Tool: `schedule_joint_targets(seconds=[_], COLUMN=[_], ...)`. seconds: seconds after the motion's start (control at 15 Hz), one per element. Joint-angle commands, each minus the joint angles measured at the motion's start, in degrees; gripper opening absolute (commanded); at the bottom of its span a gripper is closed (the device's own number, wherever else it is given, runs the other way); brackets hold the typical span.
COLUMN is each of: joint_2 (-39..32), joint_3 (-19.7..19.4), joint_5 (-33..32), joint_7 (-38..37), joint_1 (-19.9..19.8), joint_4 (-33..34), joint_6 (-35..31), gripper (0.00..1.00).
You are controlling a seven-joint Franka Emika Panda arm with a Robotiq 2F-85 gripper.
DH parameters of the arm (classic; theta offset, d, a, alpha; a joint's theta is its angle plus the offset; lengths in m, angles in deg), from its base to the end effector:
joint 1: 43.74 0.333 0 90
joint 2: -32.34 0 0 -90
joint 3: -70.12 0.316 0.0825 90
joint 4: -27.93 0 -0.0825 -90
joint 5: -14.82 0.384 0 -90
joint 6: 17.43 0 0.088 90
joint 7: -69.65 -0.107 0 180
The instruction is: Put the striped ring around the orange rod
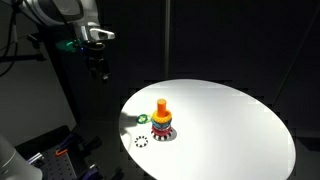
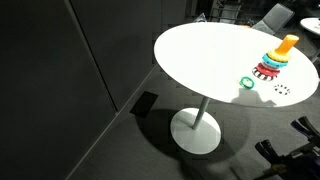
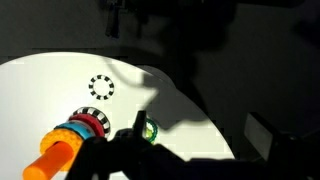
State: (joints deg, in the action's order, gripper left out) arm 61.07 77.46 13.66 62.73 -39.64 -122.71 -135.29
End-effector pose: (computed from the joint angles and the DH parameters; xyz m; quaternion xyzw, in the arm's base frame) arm 0.3637 0.0709 0.4025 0.9979 0.0355 -0.0308 0.0447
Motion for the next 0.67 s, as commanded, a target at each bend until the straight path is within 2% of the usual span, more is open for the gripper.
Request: schedule_joint_targets(seconds=[0.0, 0.6], joint_2=[-0.86, -6.97], joint_3=[-2.41, -7.31], joint_5=[0.54, 0.46], joint_7=[0.6, 0.51], joint_1=[-1.08, -5.36], joint_4=[2.29, 4.65], joint_6=[-0.24, -4.48], gripper=[1.0, 1.0])
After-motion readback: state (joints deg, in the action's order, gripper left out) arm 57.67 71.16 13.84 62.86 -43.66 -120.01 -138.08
